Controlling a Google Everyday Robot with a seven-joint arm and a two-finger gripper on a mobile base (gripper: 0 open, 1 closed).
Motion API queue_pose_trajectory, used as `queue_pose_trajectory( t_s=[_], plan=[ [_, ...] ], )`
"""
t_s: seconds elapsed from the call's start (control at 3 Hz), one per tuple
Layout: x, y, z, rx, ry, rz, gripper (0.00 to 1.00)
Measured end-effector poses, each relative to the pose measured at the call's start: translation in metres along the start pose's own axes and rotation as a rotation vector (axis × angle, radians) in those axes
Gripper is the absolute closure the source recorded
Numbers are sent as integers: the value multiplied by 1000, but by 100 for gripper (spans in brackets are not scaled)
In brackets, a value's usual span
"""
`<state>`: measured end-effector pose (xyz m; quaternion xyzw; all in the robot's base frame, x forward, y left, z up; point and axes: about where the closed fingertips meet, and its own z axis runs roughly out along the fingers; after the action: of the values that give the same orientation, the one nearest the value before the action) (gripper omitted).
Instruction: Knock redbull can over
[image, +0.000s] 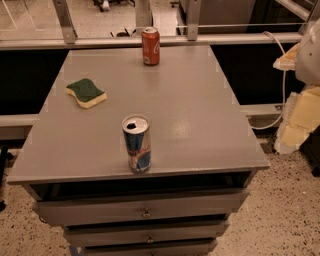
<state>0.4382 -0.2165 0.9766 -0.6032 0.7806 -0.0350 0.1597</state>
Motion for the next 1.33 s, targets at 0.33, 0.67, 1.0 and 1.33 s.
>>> queue_pose_trajectory(
  t_s=[0.33,0.67,1.0,1.33],
  plan=[
    [0,0,0,0,0,0,0],
    [-1,-1,2,1,-24,7,0],
    [-11,5,21,-31,-112,30,0],
    [-33,14,50,-79,-270,62,0]
  ],
)
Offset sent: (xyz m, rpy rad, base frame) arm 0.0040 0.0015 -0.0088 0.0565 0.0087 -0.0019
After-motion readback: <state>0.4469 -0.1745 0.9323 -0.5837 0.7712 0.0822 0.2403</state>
